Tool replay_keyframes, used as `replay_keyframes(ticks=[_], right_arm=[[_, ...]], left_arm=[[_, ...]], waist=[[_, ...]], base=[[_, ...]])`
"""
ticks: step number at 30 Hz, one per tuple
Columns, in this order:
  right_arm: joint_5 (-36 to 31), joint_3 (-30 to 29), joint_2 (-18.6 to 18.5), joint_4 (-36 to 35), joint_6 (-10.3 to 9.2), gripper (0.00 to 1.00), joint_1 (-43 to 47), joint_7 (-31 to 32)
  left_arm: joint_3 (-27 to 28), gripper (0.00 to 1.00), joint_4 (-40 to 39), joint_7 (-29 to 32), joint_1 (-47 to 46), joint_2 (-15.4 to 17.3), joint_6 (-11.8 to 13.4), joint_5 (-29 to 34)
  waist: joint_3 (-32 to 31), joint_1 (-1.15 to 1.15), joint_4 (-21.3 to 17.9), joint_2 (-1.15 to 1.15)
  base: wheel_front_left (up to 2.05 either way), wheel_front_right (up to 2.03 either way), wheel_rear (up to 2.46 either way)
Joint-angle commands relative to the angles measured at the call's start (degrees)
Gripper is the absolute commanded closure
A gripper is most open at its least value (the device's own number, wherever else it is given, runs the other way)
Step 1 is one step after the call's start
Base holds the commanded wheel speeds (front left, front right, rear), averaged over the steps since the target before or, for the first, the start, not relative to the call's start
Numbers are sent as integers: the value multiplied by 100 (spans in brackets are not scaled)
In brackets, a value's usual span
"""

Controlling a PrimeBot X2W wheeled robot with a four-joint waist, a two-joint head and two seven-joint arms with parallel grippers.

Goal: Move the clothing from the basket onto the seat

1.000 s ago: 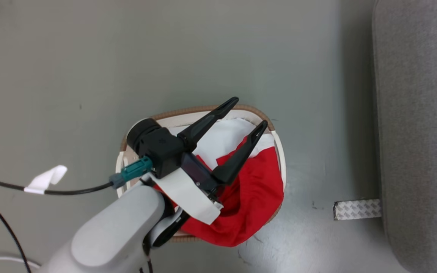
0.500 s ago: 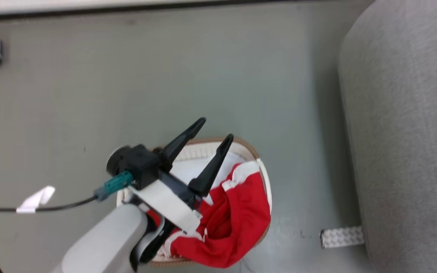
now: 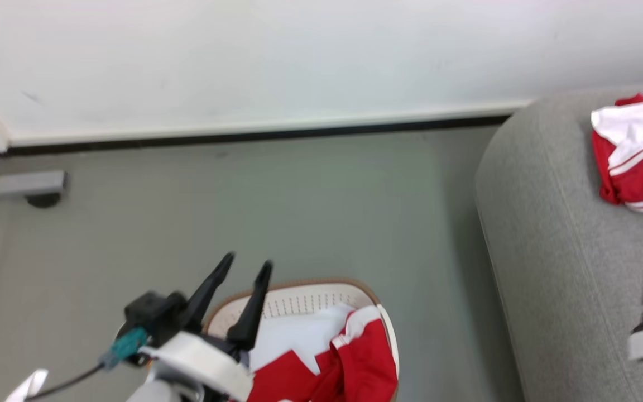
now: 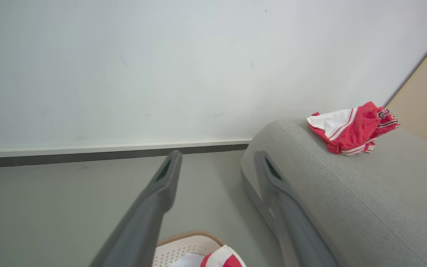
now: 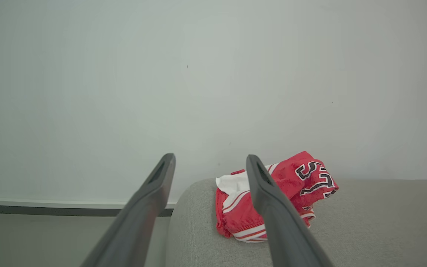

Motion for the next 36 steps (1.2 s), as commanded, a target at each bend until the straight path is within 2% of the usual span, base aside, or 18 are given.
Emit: replay_keyframes(ticks=[1,8,14,27,36], right_arm=[[41,142,41,-65,-13,0,173,5],[63,818,206,-64,-13,0,667,4],[31,1188,459,76,-14,0,1226,5],[128,1296,577,303,-14,0,1495,4],[218,1334,578,287,-14,0,1296,4]], left_arm=[[126,0,57,-2,221,-17,6,138],[787,0,216,-3,891,-224,-51,513],[1390,0,294,-3,1500,-563,-212,987],[2060,0,344,-3,1760,-999,-449,1619],[2081,0,294,-3,1618,-1121,-514,1715]], waist=[[-314,2,115,0],[-665,2,275,0],[-976,2,422,0],[-1032,2,431,0],[-863,2,316,0]], base=[[0,0,0],[0,0,0],[0,0,0],[0,0,0],[0,0,0]])
